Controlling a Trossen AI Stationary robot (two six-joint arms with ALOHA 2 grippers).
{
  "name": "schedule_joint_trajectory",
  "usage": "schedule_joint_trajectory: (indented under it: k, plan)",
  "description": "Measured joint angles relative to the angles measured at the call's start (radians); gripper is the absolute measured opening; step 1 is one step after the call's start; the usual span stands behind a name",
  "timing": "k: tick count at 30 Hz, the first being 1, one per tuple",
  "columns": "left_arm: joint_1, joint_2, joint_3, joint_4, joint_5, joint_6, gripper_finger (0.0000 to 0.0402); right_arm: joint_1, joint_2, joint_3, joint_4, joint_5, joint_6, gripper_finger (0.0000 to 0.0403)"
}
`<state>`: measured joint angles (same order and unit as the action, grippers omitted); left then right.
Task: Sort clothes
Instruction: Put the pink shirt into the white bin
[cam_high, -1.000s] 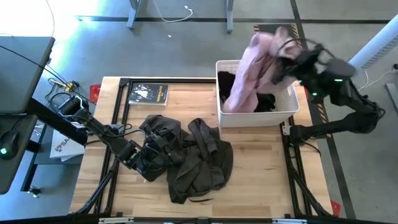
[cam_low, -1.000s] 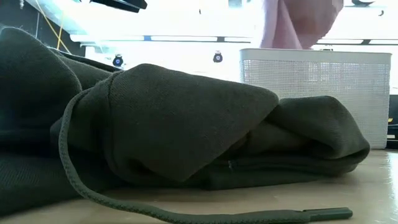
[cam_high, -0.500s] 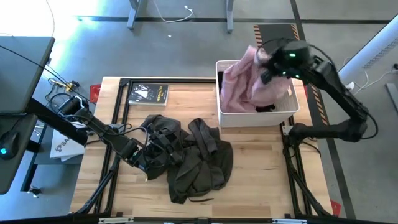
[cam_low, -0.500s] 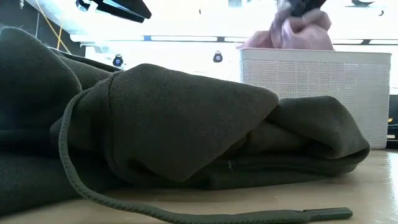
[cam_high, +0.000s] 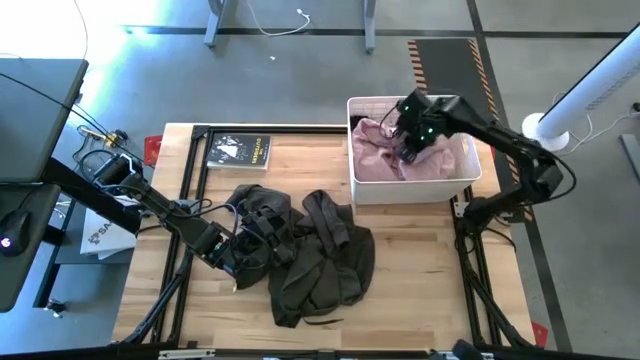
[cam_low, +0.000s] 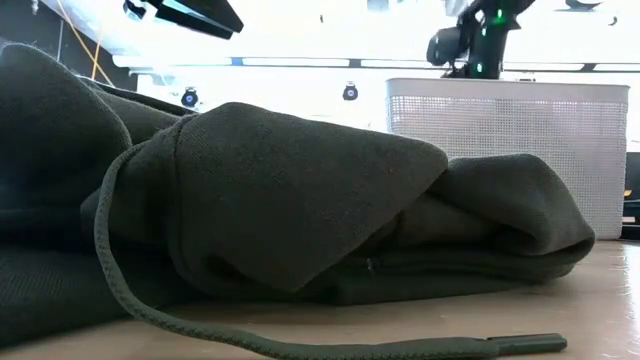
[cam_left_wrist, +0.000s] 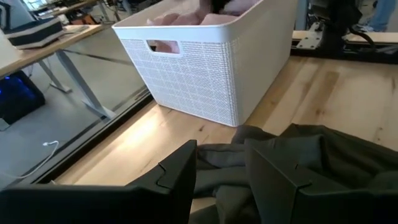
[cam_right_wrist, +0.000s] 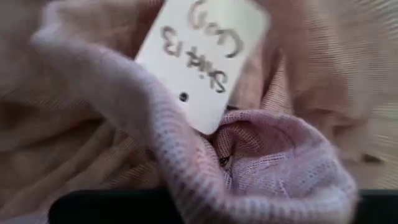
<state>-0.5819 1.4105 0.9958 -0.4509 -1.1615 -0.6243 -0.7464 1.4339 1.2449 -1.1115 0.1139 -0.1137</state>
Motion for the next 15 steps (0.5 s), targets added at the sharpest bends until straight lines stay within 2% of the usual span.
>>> schedule_joint_trajectory:
  k: [9, 12, 15]
  plan:
    - [-0.001, 0.000, 0.000, 0.000, 0.008, 0.000, 0.0131, -0.008, 0.008, -0.271, 0.290, 0.017, -0.036, 0.0016]
    - [-0.001, 0.000, 0.000, 0.000, 0.007, 0.000, 0.0131, -0.016, 0.007, -0.301, 0.312, 0.020, -0.025, 0.0018]
    - [-0.001, 0.000, 0.000, 0.001, 0.004, 0.000, 0.0131, -0.020, 0.011, -0.265, 0.246, 0.047, -0.025, 0.0032]
